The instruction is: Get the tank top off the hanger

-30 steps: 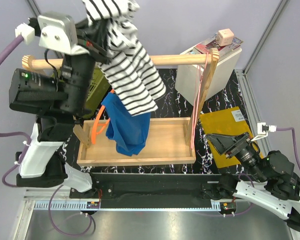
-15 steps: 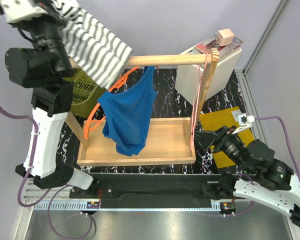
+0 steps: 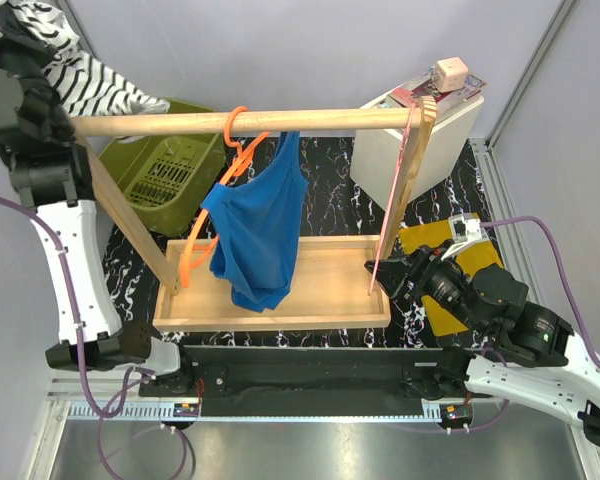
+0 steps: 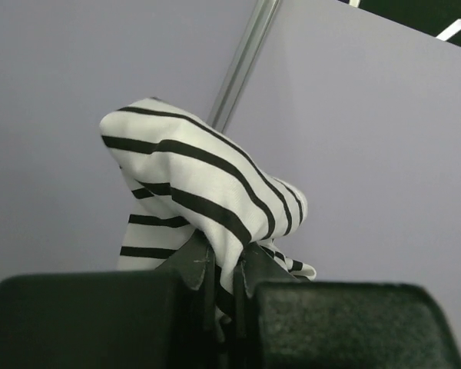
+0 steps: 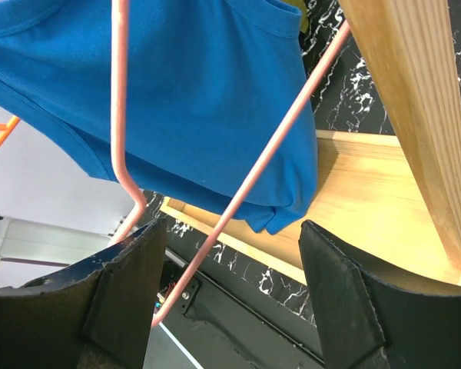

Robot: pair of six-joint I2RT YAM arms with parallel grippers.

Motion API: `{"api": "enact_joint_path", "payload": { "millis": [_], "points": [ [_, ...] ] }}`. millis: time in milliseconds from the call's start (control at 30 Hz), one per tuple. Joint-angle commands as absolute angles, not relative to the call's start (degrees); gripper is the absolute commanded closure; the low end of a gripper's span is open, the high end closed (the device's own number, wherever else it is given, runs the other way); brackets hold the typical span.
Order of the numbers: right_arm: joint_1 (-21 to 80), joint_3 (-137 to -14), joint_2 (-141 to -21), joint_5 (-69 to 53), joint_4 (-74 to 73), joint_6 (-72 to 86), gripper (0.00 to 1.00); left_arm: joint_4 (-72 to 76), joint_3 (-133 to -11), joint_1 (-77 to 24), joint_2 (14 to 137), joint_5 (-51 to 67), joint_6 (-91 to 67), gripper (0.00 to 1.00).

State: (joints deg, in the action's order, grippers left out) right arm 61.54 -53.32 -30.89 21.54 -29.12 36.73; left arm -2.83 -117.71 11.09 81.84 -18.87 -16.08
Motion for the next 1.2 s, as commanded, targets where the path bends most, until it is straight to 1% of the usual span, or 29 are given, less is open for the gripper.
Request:
{"api": "enact_joint_path", "payload": {
  "millis": [0, 167, 300, 367, 500, 533, 633, 733, 867, 1067, 1167],
  "points": [
    [61.5, -55.5, -31.3, 20.3, -26.8, 35.2, 0.22, -1.4, -114.5, 18.4, 79.8, -4.2, -29.9, 1.00],
    [61.5, -54.7, -31.1, 18.2, -26.8, 36.4, 0.22, -1.0, -116.0, 19.7, 80.9, 3.5, -31.5, 1.00],
    [61.4, -54.6, -31.1, 16.4, -26.4, 37.2, 0.22, -4.9, -120.7, 20.6, 82.1, 4.6, -30.1, 1.00],
    [61.4, -54.8, -31.2, 15.5, -26.5, 37.2, 0.22, -5.4, -120.3, 21.5, 82.1, 5.4, -29.8, 1.00],
    [61.4, -55.7, -31.9, 14.3, -26.5, 36.4, 0.22, -3.8, -114.1, 25.6, 80.7, 9.5, -33.6, 1.00],
    [61.4, -56.2, -32.4, 14.0, -26.5, 36.2, 0.22, -3.8, -113.6, 25.9, 80.8, 12.2, -34.4, 1.00],
    [61.5, -56.3, -33.1, 11.7, -26.5, 36.3, 0.22, -3.6, -113.1, 26.9, 81.6, 18.2, -35.4, 1.00],
    [61.4, -56.0, -33.5, 9.8, -26.5, 36.6, 0.22, -6.3, -115.4, 27.7, 83.0, 22.7, -35.3, 1.00],
    [61.4, -55.5, -33.5, 6.7, -26.8, 36.4, 0.21, -9.5, -114.0, 28.3, 82.7, 25.8, -34.5, 1.00],
    [61.4, -56.0, -33.7, 2.9, -27.2, 36.4, 0.22, -6.7, -103.3, 28.4, 82.1, 29.4, -35.0, 1.00],
    [61.4, -55.5, -33.0, 3.5, -27.1, 36.3, 0.22, -7.0, -104.2, 28.4, 86.0, 33.9, -35.5, 1.00]
  ]
}}
